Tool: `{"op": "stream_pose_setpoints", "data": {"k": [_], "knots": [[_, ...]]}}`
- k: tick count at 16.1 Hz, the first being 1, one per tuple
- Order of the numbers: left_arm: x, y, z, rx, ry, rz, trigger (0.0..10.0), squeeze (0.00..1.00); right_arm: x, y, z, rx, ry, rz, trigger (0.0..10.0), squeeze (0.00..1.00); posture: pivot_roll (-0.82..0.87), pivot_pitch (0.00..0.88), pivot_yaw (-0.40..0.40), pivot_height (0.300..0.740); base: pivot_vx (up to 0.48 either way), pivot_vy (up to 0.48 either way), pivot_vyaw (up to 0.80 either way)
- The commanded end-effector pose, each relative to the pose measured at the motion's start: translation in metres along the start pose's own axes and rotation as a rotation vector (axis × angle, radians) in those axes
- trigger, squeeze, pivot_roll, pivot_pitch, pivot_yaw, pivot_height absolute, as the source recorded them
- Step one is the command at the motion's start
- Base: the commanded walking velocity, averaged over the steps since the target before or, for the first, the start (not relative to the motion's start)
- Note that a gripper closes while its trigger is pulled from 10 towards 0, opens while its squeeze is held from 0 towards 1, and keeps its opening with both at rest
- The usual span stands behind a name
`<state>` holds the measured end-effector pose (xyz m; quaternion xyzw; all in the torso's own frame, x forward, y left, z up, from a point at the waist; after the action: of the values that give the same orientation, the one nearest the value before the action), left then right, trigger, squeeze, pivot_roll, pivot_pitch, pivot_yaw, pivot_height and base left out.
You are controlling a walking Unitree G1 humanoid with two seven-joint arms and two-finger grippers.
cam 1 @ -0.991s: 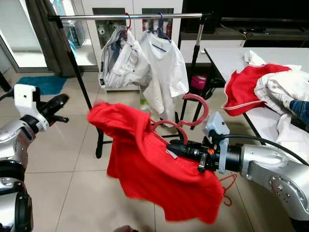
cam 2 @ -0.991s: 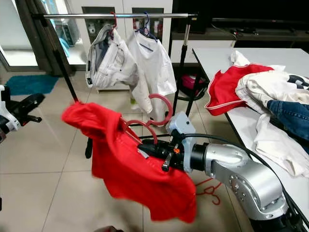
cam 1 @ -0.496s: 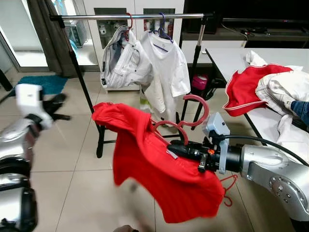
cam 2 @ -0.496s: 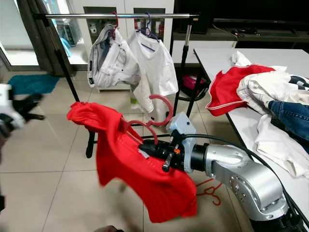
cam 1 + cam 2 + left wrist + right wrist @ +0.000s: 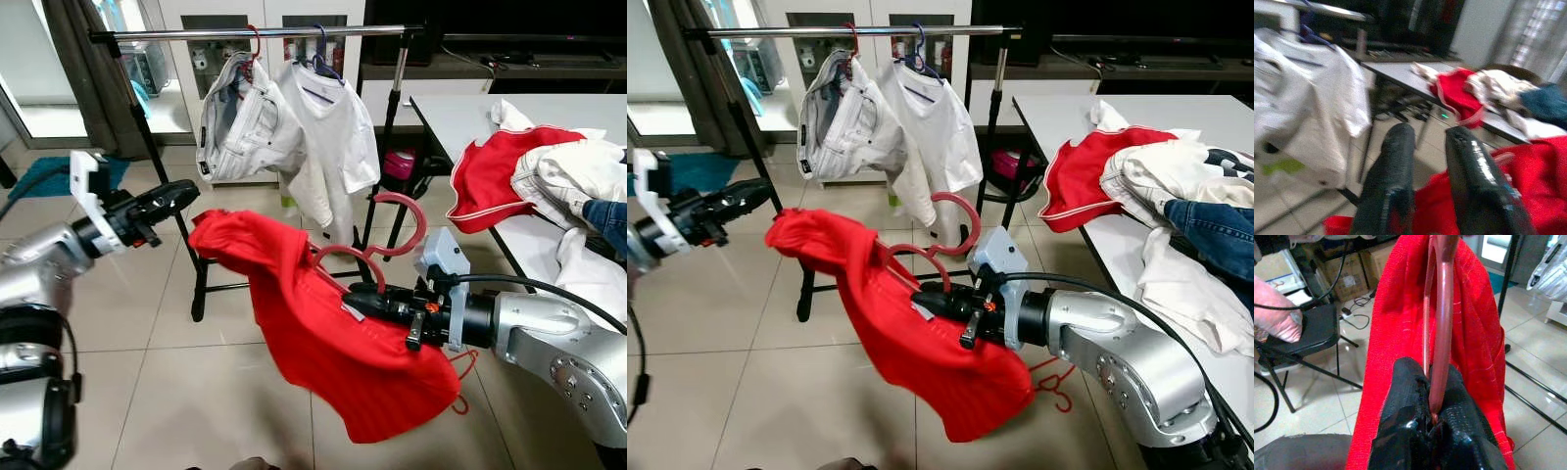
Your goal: Hang hanger
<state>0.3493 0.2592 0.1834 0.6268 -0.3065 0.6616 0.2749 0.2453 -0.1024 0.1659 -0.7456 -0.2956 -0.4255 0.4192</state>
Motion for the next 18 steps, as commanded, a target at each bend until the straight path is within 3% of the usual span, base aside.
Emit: {"op": "stream_pose_setpoints", "data": {"k": [1,2,3,4,8,12,14,18], "knots": [[0.01,0.001,0.001,-0.05,0.012,-0.004,10.0,1.0,0.006,-0.01,-0.001,0.039,0.017,-0.045,10.0,0.0,-0.11,0.0,0.033,0.74,0.0,0.0,0.0],[0.012,0.003,-0.001,-0.081,0.007,-0.025,10.0,1.0,0.005,-0.01,-0.001,0.042,0.015,-0.045,10.0,0.0,-0.11,0.0,0.037,0.74,0.0,0.0,0.0],[0.013,0.008,-0.004,-0.134,0.005,-0.053,10.0,0.04,0.005,-0.011,-0.001,0.049,0.012,-0.045,10.0,0.0,-0.11,0.0,0.039,0.74,0.0,0.0,0.0],[0.012,0.013,-0.009,-0.183,-0.017,-0.077,10.0,0.0,0.004,-0.012,-0.002,0.059,0.007,-0.044,10.0,0.0,-0.11,0.0,0.038,0.74,0.0,0.0,0.0],[0.008,0.019,-0.011,-0.245,-0.064,-0.073,10.0,0.0,0.003,-0.014,-0.002,0.073,-0.001,-0.044,10.0,0.0,-0.11,0.0,0.035,0.74,0.0,0.0,0.0],[0.011,0.019,-0.023,-0.236,-0.109,0.007,10.0,0.0,0.003,-0.009,-0.004,0.048,0.009,-0.035,10.0,0.0,-0.11,0.0,0.036,0.74,0.0,0.0,0.0],[0.007,0.019,-0.031,-0.227,-0.19,0.082,10.0,0.0,0.003,-0.007,-0.004,0.039,0.016,-0.029,10.0,0.0,-0.11,0.0,0.032,0.74,0.0,0.0,0.0],[-0.001,0.03,-0.037,-0.272,-0.236,0.075,10.0,0.0,0.004,-0.007,-0.001,0.052,0.02,-0.022,10.0,0.0,-0.1,0.0,0.027,0.74,0.0,0.0,0.0]]}}
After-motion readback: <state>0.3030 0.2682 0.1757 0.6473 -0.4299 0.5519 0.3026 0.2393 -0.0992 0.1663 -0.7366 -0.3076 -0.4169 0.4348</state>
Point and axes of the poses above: a point about 5 cm out from each wrist's last joint towards the gripper, its own z axis pointing out of the wrist towards the gripper, its own x axis along the axis of the wrist's last joint, y = z × x, the point moved 3 cm from there along z, pointing out of the wrist towards the gripper, and after that the axes turned 15 degrees about z, right-handed, at the moved point
